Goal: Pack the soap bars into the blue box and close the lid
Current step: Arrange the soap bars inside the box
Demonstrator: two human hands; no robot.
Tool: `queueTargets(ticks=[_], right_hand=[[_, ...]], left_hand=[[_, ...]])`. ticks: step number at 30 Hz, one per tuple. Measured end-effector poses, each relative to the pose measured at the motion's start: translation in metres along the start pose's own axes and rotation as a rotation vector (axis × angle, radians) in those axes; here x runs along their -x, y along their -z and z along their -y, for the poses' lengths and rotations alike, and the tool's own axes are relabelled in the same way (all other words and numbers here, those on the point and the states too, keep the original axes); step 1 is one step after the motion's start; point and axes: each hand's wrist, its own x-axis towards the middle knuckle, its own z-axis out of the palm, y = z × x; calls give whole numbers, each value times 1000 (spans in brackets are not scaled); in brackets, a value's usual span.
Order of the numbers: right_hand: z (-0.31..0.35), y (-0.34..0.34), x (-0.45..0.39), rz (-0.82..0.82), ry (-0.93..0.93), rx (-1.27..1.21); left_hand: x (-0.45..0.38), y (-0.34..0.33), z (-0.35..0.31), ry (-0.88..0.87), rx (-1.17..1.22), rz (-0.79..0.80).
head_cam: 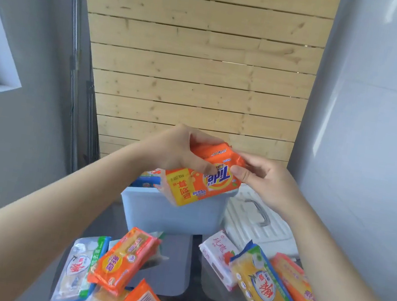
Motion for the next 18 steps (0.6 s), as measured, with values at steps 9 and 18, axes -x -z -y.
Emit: queueTargets(ticks=[9,18], right_hand=[[-13,-3,-89,-80,-140,-62],[-50,-23,-125,40,-227,154]], left_hand=[[-55,29,51,29,198,-35],[-83,22,125,117,233,172]])
